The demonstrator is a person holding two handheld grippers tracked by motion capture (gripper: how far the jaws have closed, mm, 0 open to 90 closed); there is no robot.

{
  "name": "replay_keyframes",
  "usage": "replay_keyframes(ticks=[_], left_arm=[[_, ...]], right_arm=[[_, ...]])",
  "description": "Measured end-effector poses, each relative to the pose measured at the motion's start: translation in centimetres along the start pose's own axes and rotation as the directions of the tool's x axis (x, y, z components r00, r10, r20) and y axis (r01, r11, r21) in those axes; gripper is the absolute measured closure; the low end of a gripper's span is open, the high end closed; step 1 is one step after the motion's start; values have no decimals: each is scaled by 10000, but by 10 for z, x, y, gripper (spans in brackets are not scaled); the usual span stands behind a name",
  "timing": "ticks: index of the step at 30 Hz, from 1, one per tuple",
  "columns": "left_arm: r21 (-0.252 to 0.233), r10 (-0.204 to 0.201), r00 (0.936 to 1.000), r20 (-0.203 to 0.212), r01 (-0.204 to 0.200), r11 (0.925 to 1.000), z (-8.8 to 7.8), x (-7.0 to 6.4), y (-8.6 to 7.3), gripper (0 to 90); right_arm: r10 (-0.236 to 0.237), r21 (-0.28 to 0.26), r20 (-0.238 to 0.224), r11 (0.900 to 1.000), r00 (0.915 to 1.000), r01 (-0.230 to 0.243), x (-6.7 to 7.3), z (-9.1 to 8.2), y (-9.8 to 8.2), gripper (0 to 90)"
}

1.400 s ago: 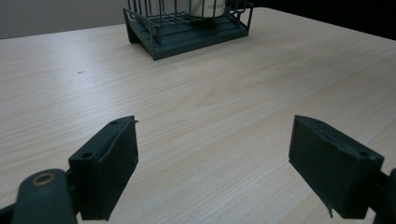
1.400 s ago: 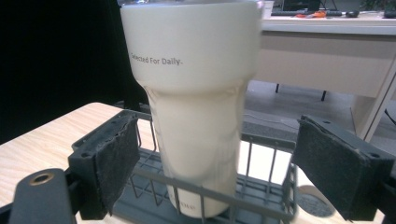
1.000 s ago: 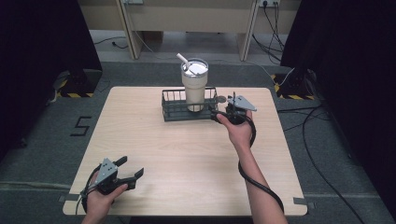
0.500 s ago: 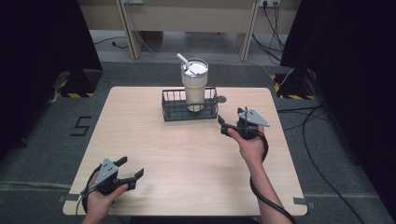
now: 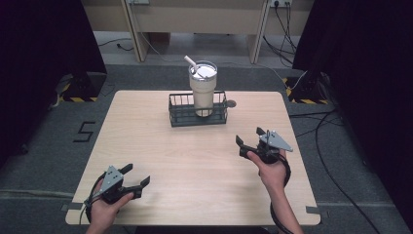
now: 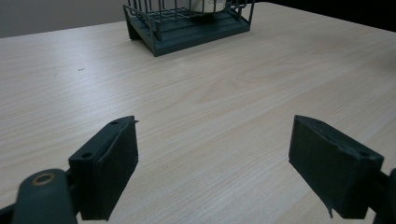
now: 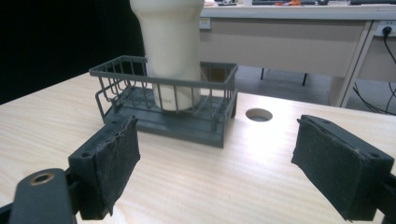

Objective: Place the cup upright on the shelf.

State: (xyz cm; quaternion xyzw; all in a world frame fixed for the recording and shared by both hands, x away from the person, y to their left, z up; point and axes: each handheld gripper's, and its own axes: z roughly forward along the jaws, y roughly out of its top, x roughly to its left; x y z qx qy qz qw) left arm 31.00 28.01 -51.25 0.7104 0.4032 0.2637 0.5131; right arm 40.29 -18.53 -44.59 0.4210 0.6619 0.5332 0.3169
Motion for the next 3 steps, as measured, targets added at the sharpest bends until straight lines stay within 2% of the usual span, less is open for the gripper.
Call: replay_keyframes(ticks=[3], left_arm=[[56,87,10000,-15,-87,9999,0,0,0,152]], right_arm=[[70,15,57,10000,10000,-70,-1,-9,-6,148]])
